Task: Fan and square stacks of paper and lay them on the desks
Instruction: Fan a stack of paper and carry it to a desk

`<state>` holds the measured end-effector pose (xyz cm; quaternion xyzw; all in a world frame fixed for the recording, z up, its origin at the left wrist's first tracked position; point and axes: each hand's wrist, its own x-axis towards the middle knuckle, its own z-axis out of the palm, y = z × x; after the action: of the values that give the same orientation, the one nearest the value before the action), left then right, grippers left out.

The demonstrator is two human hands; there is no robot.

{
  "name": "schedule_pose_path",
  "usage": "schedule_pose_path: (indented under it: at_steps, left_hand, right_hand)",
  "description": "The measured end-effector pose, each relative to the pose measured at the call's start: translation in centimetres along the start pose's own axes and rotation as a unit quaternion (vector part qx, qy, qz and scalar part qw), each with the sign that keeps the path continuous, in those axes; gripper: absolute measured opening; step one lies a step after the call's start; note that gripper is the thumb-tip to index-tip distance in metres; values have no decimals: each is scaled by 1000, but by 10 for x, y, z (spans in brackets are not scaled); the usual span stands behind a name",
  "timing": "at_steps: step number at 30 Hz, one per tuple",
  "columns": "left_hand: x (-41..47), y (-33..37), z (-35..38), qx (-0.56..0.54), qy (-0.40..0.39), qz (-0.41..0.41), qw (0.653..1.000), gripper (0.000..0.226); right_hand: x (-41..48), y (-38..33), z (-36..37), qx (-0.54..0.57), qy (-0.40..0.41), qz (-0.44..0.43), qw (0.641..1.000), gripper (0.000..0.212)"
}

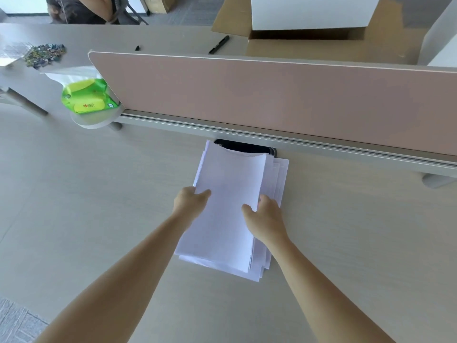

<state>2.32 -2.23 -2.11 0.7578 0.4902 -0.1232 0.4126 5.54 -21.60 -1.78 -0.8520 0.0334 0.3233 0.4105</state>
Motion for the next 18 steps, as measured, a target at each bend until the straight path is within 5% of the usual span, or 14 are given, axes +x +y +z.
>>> schedule_pose_path:
  at_steps: [7, 12, 15, 18]
  left_hand:
    - [8, 7, -13, -51, -91, -56, 993, 53]
    - [-13, 7, -17, -68, -84, 57, 992, 4]
    - [-34, 5, -31, -124, -100, 131, 979, 11]
    - [-58, 7, -54, -166, -123, 181, 961, 27]
  right_hand:
    - [19, 12, 0, 113, 0, 94, 989, 58]
    - [22, 23, -3, 102, 12, 98, 990, 48]
    - [23, 28, -9, 146, 30, 74, 986, 42]
    - [16, 27, -19, 200, 56, 30, 978, 76]
